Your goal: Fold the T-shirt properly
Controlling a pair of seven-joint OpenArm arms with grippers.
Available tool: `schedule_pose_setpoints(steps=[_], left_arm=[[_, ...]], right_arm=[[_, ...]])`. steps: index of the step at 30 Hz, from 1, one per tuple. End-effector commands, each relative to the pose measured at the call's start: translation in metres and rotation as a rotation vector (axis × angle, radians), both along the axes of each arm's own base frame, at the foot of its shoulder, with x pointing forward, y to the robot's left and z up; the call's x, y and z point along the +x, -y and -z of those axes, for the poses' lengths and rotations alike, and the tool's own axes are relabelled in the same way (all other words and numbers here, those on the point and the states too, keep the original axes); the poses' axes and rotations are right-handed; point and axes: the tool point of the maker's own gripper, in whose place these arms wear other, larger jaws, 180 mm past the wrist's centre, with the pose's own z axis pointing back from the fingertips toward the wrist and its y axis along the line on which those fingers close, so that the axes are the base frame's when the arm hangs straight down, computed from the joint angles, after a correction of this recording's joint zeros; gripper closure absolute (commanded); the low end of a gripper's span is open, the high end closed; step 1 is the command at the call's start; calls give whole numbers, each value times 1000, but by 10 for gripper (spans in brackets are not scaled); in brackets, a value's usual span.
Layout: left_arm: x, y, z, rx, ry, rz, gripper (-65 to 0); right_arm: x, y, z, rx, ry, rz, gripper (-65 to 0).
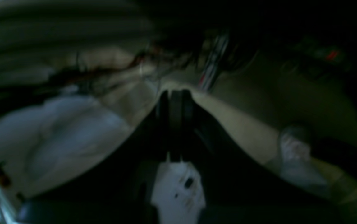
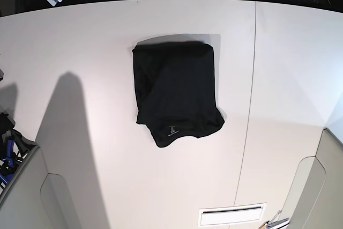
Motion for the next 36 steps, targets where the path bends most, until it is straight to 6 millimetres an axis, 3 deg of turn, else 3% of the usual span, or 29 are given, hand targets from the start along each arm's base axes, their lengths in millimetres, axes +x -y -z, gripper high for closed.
schedule_pose_setpoints(steps=[1, 5, 11, 15, 19, 22, 26, 31, 36], left_arm=[[-22, 8, -1, -33, -60, 10, -84], [-70, 25, 22, -101, -146, 29, -84], [-125, 26, 88, -107, -232, 192, -84], [-136, 34, 130, -130, -333, 216, -84], [-121, 46, 170, -134, -375, 215, -84], [-94, 57, 199, -117, -360, 163, -84], [-47, 37, 241, 145, -352, 36, -84], [-14, 36, 254, 209, -343, 90, -84], [9, 42, 257, 201, -302, 131, -84]], right_arm=[[-8, 1, -2, 6, -17, -5, 0], [-43, 4, 15, 0, -117, -27, 0], [-90, 9, 62, -11, -173, -2, 0], [-114, 11, 98, -51, -219, -95, 0], [-122, 15, 132, -94, -257, -209, 0], [-106, 14, 156, -113, -251, -229, 0], [-80, 2, 180, -122, -251, -206, 0], [-67, -31, 199, -110, -268, -167, 0], [-66, -39, 203, -116, -268, -216, 0]])
